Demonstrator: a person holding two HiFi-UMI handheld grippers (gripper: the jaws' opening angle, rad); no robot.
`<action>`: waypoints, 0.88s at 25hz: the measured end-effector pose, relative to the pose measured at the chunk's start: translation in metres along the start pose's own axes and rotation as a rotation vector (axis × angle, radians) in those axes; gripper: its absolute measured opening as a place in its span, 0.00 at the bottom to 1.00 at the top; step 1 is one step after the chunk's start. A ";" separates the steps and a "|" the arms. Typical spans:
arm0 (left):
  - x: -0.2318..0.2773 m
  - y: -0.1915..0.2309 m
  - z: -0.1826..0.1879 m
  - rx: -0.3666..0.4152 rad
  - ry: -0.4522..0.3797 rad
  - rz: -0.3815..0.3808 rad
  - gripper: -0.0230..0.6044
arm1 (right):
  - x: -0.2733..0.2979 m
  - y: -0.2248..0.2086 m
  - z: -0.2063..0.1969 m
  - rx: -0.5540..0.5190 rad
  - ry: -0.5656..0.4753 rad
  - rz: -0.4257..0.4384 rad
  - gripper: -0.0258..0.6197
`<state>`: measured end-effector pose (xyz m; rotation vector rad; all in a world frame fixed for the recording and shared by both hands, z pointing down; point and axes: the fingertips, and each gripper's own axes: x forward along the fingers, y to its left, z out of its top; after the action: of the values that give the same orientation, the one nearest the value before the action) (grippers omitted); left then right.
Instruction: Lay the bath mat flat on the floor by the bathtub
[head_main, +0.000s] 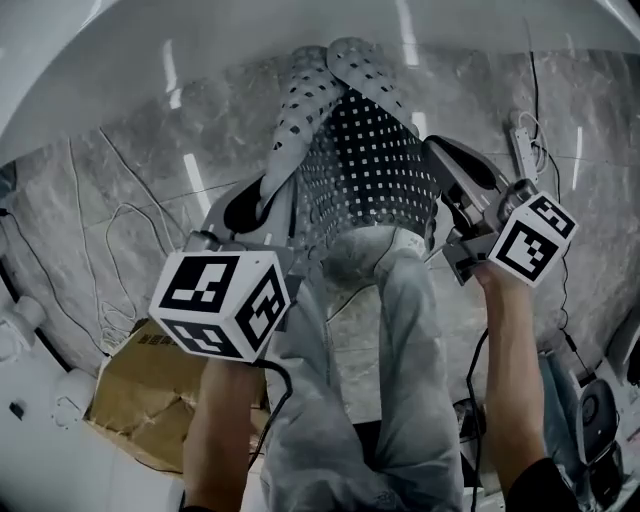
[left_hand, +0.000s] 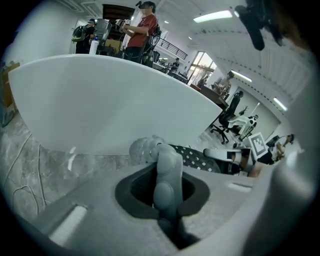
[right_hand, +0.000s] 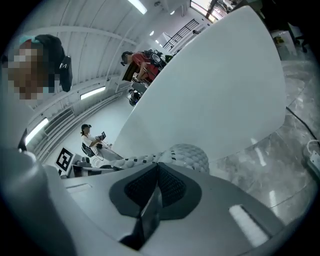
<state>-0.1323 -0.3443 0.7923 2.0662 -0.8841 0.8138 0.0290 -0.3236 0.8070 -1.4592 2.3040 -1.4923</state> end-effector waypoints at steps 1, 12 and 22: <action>0.007 0.004 -0.004 0.004 0.001 -0.008 0.07 | 0.004 -0.007 -0.004 0.011 0.003 0.007 0.06; 0.072 0.061 -0.032 -0.081 0.009 0.005 0.07 | 0.059 -0.065 -0.021 0.043 0.063 0.012 0.06; 0.119 0.111 -0.046 -0.061 0.006 0.038 0.07 | 0.104 -0.101 -0.049 0.009 0.085 0.005 0.06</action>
<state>-0.1641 -0.4001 0.9484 1.9988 -0.9365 0.8029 0.0163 -0.3730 0.9513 -1.4138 2.3423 -1.5922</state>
